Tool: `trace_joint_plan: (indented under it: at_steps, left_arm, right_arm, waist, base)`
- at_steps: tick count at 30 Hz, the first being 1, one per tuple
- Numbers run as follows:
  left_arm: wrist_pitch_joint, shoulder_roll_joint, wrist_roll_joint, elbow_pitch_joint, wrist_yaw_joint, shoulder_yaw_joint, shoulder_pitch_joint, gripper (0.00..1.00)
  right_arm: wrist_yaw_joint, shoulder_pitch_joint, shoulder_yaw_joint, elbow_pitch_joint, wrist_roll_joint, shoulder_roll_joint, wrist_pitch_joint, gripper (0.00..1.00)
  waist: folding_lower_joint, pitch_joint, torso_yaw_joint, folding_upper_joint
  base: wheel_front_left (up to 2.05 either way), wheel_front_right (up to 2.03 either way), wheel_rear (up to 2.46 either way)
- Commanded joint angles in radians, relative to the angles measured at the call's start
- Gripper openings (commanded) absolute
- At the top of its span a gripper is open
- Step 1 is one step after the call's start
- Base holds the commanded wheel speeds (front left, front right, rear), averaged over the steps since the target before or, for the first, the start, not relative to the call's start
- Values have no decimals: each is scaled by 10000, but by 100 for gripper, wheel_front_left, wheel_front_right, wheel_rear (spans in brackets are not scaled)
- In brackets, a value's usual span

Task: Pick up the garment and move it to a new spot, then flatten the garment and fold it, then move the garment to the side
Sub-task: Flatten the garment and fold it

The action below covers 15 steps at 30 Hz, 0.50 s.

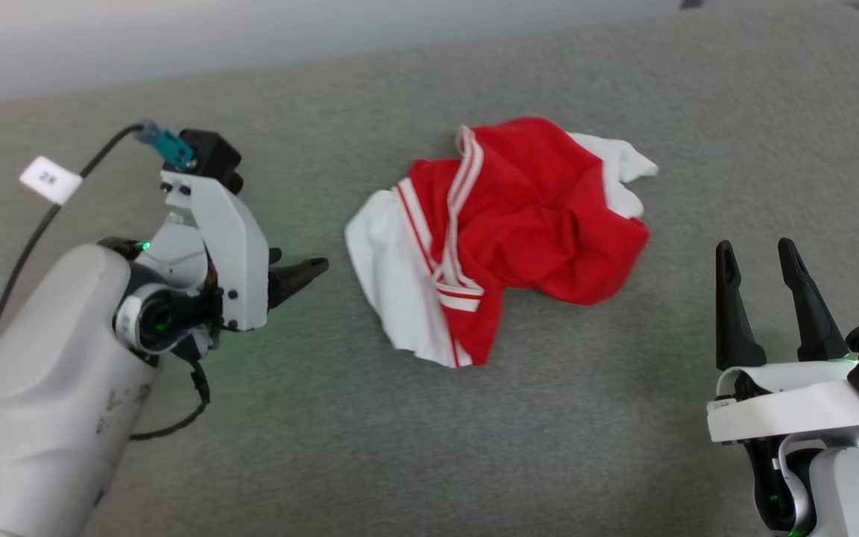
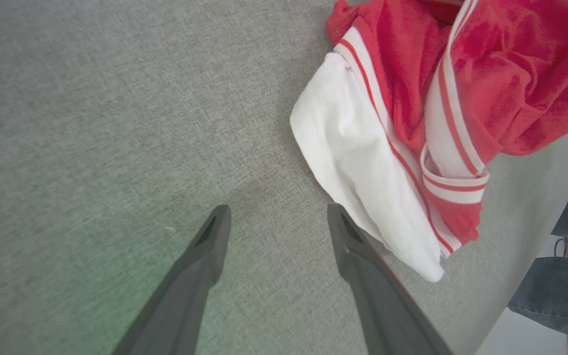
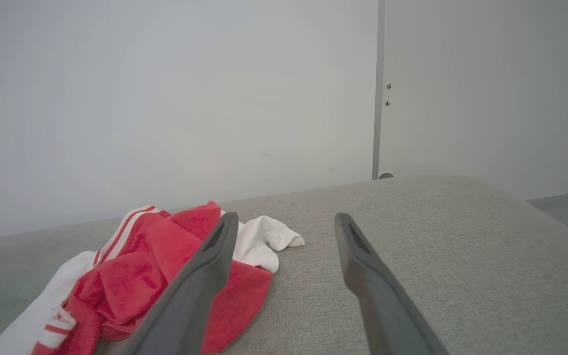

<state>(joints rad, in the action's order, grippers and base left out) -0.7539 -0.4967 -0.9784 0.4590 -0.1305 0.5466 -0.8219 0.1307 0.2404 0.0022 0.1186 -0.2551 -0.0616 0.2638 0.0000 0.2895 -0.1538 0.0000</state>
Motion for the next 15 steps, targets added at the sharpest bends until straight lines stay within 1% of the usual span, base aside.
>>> trace_joint_plan:
  at_steps: [1,3,5,8,12,13,14,15]
  left_arm:
    - [-97,60,-159,243,6,85,-181,100]
    - [-153,179,-367,435,6,248,-316,100]
    - [-152,244,-632,765,6,210,-388,100]
    - [-59,231,-558,1097,10,536,-394,100]
    - [149,483,-1208,1679,16,445,-349,100]
    - [109,550,-1350,1728,16,461,-347,94]
    - [62,593,-1516,1771,16,487,-337,73]
    - [27,621,-1661,1743,16,547,-332,47]
  right_arm:
    - [1,176,-16,-32,-129,41,6,100]
    - [1,198,10,-19,-133,67,6,100]
    - [1,204,70,-7,-155,87,6,100]
    - [1,321,136,-11,-201,103,5,100]
    - [1,321,134,-38,-294,111,6,100]
    - [1,308,122,-48,-299,114,5,100]
    - [1,289,102,-57,-325,116,5,100]
    - [1,271,84,-66,-337,117,5,100]
  waist:
    - [0,523,-589,0]
    - [0,600,-730,0]
    - [0,669,-861,0]
    - [0,786,-1020,0]
    - [0,845,-1133,0]
    - [0,848,-1143,0]
    - [0,847,-1142,0]
    - [0,851,-1133,0]
  base:
    - [0,0,0]
    - [0,0,0]
    - [0,0,0]
    - [0,0,0]
    - [0,0,0]
    - [0,0,0]
    - [0,0,0]
    - [0,0,0]
